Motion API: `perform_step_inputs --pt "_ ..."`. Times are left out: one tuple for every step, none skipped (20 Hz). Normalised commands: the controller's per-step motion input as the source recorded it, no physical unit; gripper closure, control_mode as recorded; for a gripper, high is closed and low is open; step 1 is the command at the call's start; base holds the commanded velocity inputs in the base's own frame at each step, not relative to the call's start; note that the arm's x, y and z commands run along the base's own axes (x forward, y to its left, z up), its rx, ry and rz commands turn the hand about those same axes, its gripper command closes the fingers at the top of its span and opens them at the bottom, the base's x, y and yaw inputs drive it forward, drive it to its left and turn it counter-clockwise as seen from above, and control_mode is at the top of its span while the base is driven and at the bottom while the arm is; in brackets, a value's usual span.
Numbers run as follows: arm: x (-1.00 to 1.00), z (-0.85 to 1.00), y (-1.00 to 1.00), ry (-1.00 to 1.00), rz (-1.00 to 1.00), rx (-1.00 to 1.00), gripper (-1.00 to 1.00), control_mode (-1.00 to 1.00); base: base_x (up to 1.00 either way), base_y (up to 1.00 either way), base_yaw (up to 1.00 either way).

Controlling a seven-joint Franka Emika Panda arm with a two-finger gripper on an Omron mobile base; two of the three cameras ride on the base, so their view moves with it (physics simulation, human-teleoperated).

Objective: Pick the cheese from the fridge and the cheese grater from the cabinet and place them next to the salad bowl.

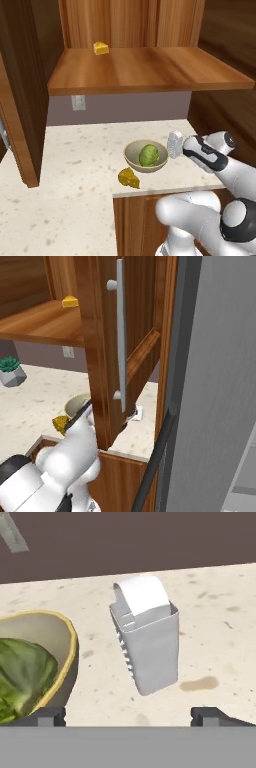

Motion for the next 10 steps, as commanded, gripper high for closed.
perform_step_inputs --pt "-0.31 0.51 0.00 0.16 -0.09 0.00 -1.00 -1.00 0.00 0.00 0.00" --pt "-0.35 0.52 -0.01 0.14 -0.12 0.00 -1.00 -1.00 0.00 0.00 0.00" --pt "-0.35 0.51 0.00 0.14 -0.12 0.00 -1.00 -1.00 0.00 0.00 0.00" --pt "-0.40 0.50 -0.02 0.12 -0.10 0.00 -1.00 -1.00 0.00 0.00 0.00" --pt "-0.42 0.49 -0.02 0.12 -0.08 0.00 -1.00 -1.00 0.00 0.00 0.00" --pt "-0.43 0.49 0.00 0.12 -0.06 0.00 -1.00 -1.00 0.00 0.00 0.00" --pt "-0.45 0.49 0.00 0.12 -0.06 0.00 -1.00 -1.00 0.00 0.00 0.00" --pt "-0.49 0.48 0.00 0.13 -0.02 0.00 -1.00 -1.00 0.00 0.00 0.00" --pt "-0.51 0.47 0.00 0.12 -0.01 0.00 -1.00 -1.00 0.00 0.00 0.00" --pt "-0.58 0.43 0.00 0.08 0.00 0.00 -1.00 -1.00 0.00 0.00 0.00"
